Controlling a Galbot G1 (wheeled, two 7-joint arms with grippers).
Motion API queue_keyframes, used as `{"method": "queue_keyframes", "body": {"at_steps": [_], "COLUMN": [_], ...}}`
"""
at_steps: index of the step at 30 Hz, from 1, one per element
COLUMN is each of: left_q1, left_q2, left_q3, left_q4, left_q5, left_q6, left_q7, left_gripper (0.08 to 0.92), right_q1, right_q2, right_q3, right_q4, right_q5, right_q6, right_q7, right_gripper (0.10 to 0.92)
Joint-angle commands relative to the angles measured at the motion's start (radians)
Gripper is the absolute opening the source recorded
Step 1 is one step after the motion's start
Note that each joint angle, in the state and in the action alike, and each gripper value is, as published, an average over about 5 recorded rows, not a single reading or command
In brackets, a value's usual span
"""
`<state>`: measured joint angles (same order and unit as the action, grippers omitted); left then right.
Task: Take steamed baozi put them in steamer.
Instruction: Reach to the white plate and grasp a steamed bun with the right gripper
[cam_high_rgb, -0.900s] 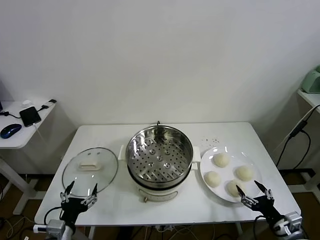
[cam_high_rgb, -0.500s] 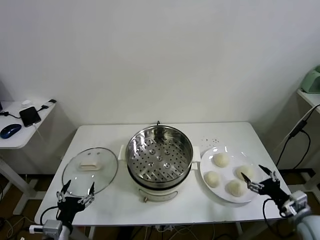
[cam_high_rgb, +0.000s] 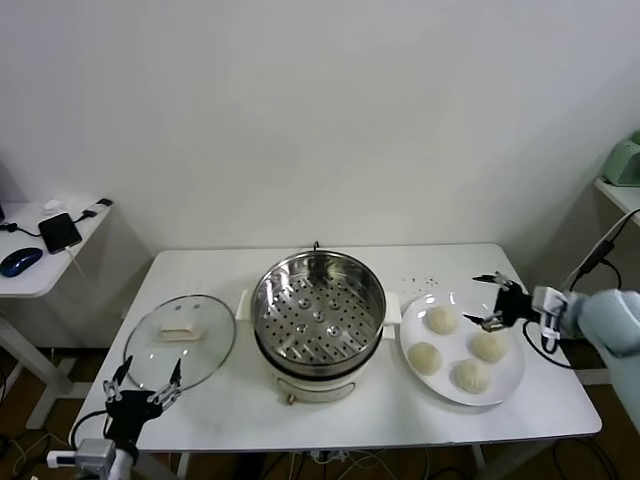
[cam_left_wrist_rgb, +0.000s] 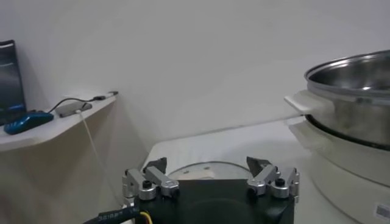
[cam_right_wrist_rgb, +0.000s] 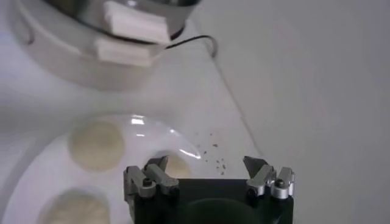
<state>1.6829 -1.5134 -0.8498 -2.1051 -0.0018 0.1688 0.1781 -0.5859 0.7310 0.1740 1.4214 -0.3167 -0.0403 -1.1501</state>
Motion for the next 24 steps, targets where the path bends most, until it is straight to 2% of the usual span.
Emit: {"method": "queue_keyframes", "body": {"at_steps": [1,11,24], "left_q1": [0.001,-0.001,-0.007], "left_q2": [-0.003,-0.017,-0.013], "left_q3": [-0.014,-0.045,-0.048], "left_q4": [-0.005,-0.007,0.0], "left_q5": [-0.016,-0.03,-0.026], "left_q6": [0.007,0.021,0.024], "left_q7": [0.002,0.017,0.028], "left_gripper": [0.823,0.823,0.823], "right_q1": [0.409,0.477,0.395], "right_q2": [0.055,0.264,0.344], "right_q3": [-0.369,-0.409,-0.358], "right_q4": [-0.226,-0.525,-0.573], "right_q5": [-0.239,-0.368,-0.388], "right_q6": [0.092,0.157,0.157], "right_q7": [-0.275,-0.292,-0.209], "right_gripper": [0.823,0.823,0.823]}}
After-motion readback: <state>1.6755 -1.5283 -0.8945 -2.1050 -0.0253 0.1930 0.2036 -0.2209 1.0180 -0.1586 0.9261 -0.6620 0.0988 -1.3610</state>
